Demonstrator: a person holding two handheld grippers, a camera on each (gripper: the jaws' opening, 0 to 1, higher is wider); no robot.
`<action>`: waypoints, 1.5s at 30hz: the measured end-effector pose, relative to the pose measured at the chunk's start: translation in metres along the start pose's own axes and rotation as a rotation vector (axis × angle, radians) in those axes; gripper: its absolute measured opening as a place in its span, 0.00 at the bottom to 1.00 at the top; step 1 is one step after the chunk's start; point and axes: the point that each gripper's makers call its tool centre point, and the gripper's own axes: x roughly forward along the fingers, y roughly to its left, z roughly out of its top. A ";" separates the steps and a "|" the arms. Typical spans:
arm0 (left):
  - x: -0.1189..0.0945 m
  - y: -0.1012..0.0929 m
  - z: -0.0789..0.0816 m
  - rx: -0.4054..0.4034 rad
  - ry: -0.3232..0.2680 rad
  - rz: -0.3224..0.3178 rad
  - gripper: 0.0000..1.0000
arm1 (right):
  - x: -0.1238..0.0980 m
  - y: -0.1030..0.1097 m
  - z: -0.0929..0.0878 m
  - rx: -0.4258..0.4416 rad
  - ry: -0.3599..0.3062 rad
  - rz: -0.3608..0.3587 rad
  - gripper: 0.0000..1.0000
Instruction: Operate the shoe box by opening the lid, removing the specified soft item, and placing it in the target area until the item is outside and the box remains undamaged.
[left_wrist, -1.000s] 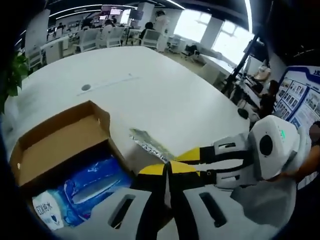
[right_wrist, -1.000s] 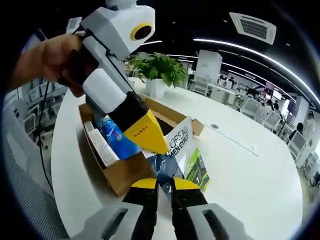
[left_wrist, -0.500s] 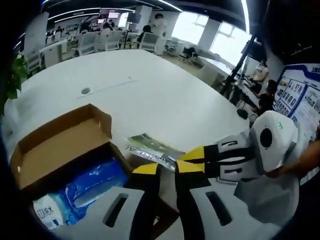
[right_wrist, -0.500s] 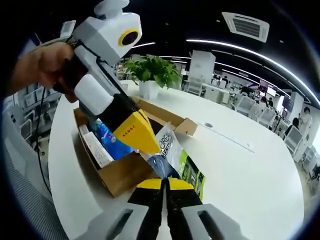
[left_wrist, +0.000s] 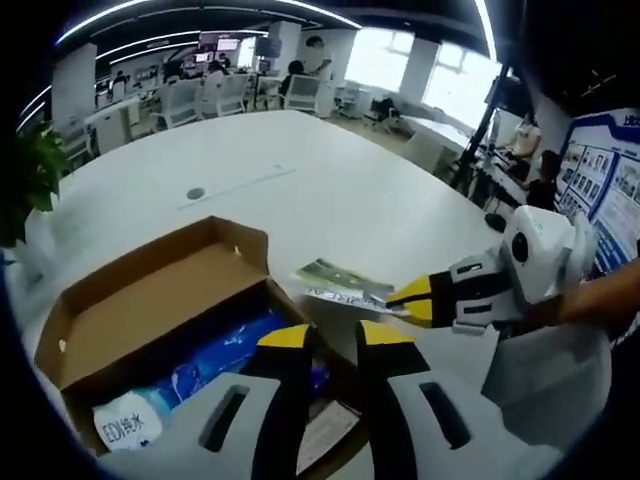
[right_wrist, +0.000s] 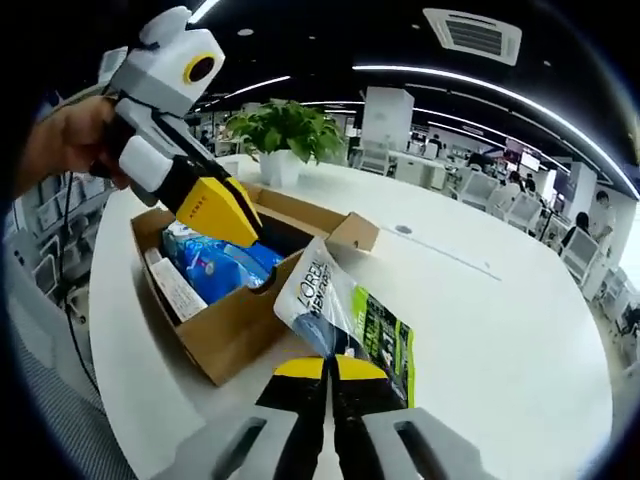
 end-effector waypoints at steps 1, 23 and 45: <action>-0.003 0.003 -0.001 0.000 -0.003 0.006 0.17 | 0.000 -0.001 -0.001 0.002 0.002 -0.002 0.00; -0.061 0.058 -0.018 -0.059 -0.073 0.129 0.22 | 0.030 -0.018 -0.045 -0.002 0.143 -0.010 0.00; -0.095 0.078 -0.028 -0.091 -0.129 0.196 0.25 | 0.017 -0.035 -0.034 0.011 0.076 0.007 0.15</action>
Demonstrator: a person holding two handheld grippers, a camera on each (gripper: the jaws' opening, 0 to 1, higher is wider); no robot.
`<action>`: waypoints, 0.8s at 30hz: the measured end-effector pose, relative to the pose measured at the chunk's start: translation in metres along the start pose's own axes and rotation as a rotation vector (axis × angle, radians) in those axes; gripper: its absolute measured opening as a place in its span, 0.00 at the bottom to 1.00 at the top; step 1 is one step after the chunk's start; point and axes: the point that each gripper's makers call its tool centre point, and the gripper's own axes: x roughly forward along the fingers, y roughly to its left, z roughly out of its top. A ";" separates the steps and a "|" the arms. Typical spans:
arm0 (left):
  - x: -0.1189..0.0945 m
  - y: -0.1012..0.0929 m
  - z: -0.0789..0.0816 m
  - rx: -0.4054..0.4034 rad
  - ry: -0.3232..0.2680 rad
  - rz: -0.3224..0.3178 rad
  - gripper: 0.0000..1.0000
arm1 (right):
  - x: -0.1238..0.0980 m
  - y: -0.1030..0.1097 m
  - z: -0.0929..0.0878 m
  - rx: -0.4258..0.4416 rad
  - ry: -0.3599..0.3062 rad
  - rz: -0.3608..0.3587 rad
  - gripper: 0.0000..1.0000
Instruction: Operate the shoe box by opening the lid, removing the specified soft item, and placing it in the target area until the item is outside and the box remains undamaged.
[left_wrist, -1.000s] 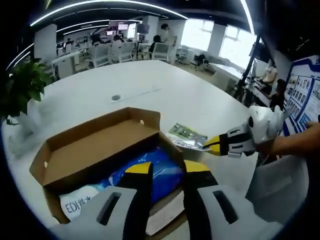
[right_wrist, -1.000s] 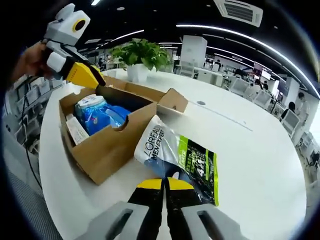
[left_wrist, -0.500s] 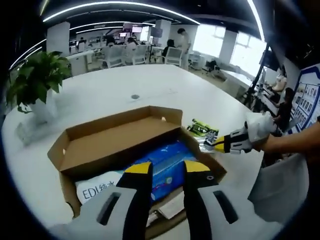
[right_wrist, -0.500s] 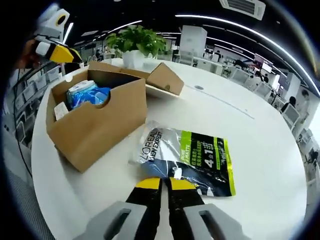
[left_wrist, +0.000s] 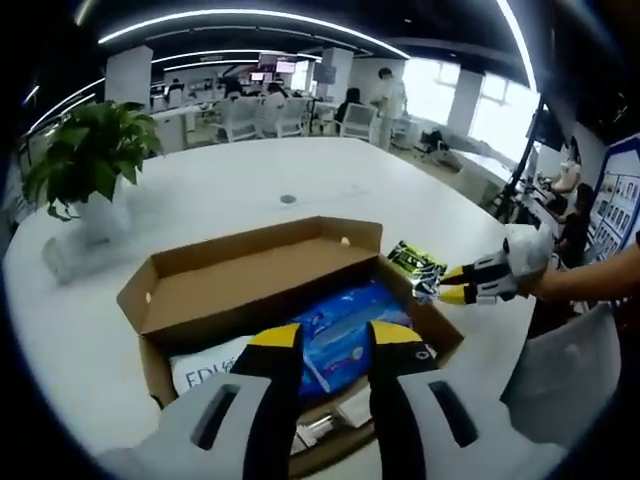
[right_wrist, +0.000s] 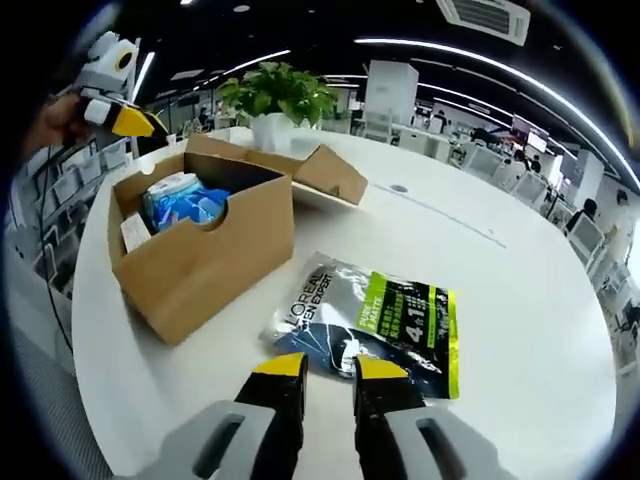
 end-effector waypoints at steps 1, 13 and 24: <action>-0.001 0.001 -0.001 0.000 0.000 0.002 0.25 | -0.001 -0.003 0.001 0.007 -0.006 -0.003 0.17; -0.012 0.017 -0.007 -0.011 -0.011 0.029 0.27 | -0.002 -0.046 -0.010 0.088 0.009 -0.066 0.26; -0.025 0.031 -0.017 -0.027 -0.017 0.063 0.27 | 0.002 -0.077 -0.022 0.201 0.024 -0.123 0.29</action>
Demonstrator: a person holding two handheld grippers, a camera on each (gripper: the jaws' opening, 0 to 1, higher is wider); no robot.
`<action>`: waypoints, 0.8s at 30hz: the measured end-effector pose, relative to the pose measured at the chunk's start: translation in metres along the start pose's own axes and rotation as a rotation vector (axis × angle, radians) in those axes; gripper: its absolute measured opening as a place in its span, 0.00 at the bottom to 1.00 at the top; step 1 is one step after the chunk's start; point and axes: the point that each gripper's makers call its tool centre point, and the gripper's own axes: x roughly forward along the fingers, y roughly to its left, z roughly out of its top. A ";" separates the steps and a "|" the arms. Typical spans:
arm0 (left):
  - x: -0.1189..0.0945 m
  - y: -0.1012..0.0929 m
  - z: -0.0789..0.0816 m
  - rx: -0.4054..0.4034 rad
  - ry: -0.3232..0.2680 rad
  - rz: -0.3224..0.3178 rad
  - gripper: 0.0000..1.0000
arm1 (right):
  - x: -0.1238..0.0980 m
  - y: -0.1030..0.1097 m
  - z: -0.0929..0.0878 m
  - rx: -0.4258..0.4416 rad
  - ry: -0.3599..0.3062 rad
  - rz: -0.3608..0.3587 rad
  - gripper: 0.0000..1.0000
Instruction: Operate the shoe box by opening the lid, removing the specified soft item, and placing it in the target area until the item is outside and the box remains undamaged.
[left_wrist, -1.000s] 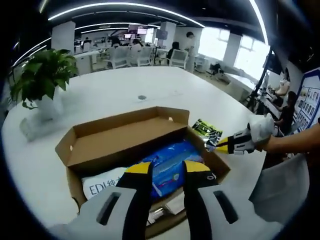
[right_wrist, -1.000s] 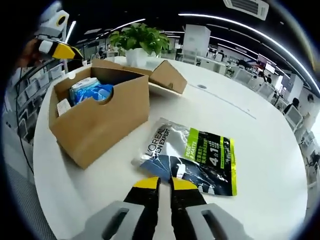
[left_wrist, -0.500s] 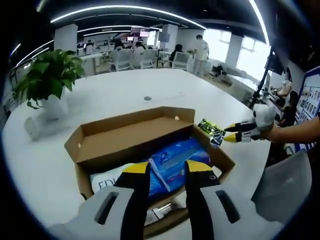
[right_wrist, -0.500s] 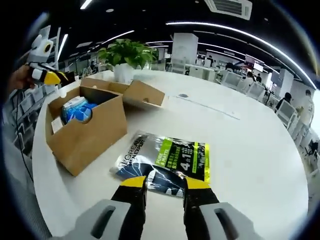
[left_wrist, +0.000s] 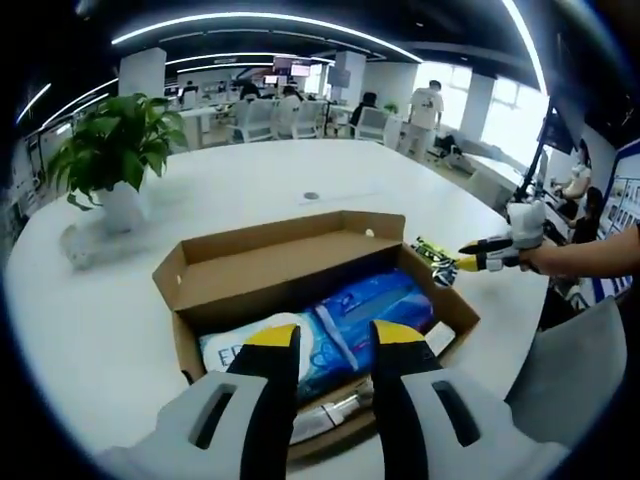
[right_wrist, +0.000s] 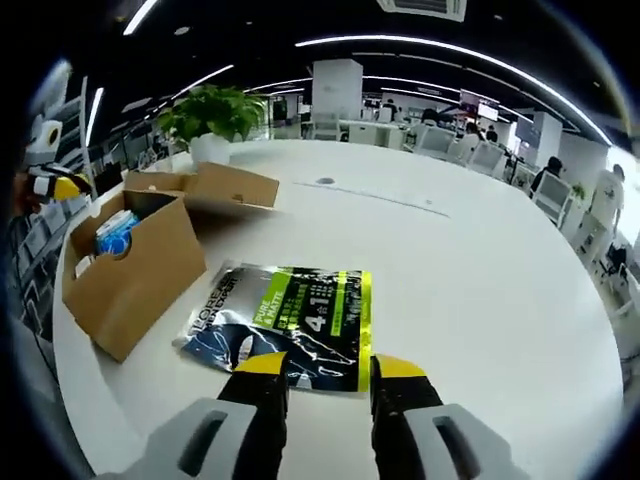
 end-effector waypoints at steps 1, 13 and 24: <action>-0.001 0.001 -0.001 -0.001 0.001 0.003 0.27 | 0.001 -0.001 -0.001 0.009 0.002 -0.003 0.30; -0.006 0.014 -0.014 -0.005 0.022 0.031 0.27 | 0.000 0.007 -0.010 0.101 0.014 0.045 0.21; -0.010 0.018 -0.019 0.002 0.032 0.040 0.26 | 0.003 0.002 -0.005 0.103 -0.017 0.010 0.32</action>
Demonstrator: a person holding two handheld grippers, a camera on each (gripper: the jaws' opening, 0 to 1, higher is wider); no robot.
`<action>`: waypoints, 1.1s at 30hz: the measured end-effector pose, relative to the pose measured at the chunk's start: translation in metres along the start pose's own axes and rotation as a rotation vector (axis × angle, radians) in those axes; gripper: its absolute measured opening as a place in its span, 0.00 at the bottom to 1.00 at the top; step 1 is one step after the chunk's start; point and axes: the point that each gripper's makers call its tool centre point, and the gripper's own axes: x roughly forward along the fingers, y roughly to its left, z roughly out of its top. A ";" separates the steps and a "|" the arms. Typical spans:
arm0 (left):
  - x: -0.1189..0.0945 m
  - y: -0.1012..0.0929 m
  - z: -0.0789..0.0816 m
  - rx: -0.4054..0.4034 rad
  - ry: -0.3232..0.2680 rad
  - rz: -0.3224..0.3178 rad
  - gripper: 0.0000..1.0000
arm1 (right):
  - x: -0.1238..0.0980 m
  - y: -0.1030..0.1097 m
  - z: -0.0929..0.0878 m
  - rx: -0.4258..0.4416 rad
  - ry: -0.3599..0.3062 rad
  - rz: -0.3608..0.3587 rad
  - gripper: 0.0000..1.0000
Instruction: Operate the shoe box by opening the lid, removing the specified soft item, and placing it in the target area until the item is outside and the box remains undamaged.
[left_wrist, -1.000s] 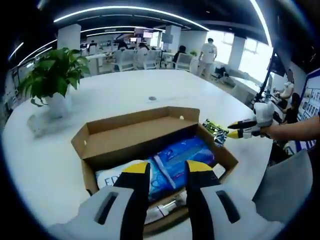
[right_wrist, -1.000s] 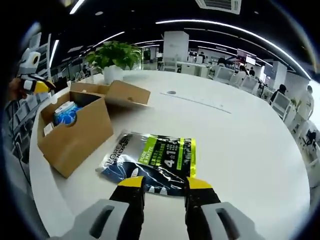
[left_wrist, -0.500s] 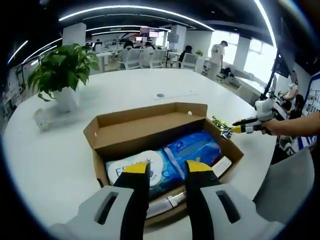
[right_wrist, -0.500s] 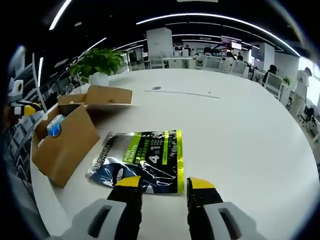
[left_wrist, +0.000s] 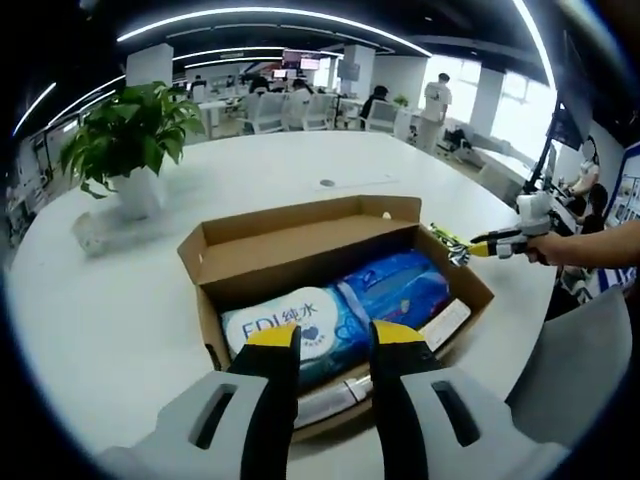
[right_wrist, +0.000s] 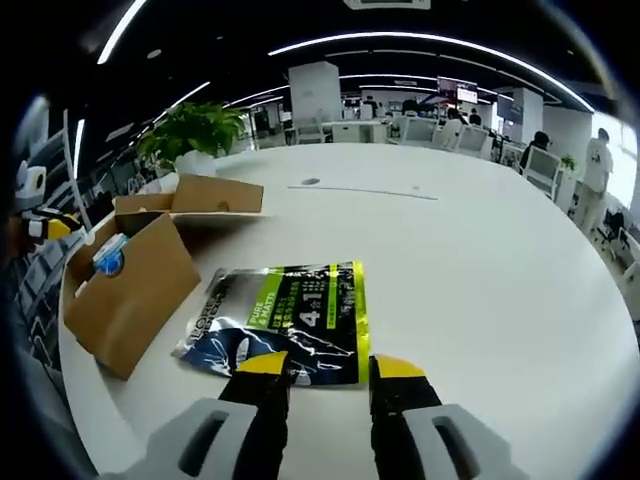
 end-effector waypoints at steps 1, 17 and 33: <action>0.000 0.000 0.000 0.000 0.000 0.000 0.26 | 0.002 -0.001 -0.001 0.002 0.005 -0.002 0.34; -0.004 0.008 -0.006 0.000 0.008 0.013 0.26 | -0.004 0.016 -0.018 -0.010 0.030 0.035 0.28; 0.002 0.010 -0.002 0.088 0.041 0.010 0.28 | -0.011 0.030 -0.023 0.011 0.023 0.049 0.28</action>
